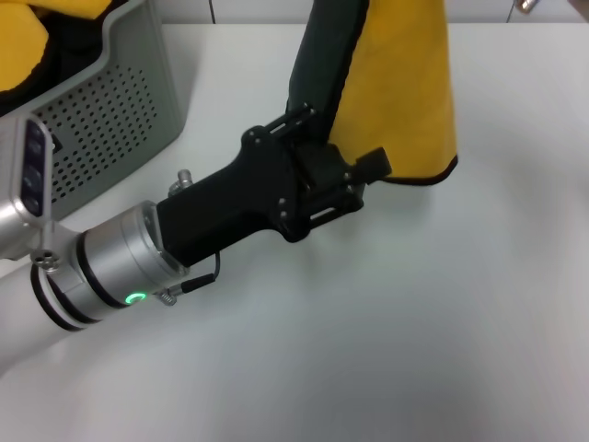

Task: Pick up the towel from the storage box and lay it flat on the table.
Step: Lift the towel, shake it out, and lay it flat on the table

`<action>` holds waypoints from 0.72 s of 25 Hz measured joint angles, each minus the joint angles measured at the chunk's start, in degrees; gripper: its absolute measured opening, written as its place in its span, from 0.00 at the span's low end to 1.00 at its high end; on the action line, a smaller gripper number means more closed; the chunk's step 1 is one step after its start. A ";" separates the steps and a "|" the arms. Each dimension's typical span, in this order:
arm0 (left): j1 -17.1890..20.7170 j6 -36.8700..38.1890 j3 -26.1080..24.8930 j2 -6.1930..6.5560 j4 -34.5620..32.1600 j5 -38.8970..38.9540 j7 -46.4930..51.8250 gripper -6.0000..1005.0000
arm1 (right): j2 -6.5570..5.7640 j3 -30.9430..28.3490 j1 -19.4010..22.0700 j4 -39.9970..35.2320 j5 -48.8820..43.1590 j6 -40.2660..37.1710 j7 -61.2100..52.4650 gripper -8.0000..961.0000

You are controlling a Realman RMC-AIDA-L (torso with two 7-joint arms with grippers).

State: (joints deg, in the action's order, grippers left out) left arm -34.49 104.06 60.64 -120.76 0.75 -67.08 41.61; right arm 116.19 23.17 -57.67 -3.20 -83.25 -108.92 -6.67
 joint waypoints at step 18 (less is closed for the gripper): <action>-1.20 -1.56 -0.39 -0.05 -0.27 -2.84 -0.13 0.67 | 0.00 0.36 -3.51 -1.82 4.77 0.09 -0.13 0.04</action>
State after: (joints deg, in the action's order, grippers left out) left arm -35.68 102.50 60.25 -120.81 0.48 -69.92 41.47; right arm 116.19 23.53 -61.18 -5.02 -78.48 -108.83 -6.79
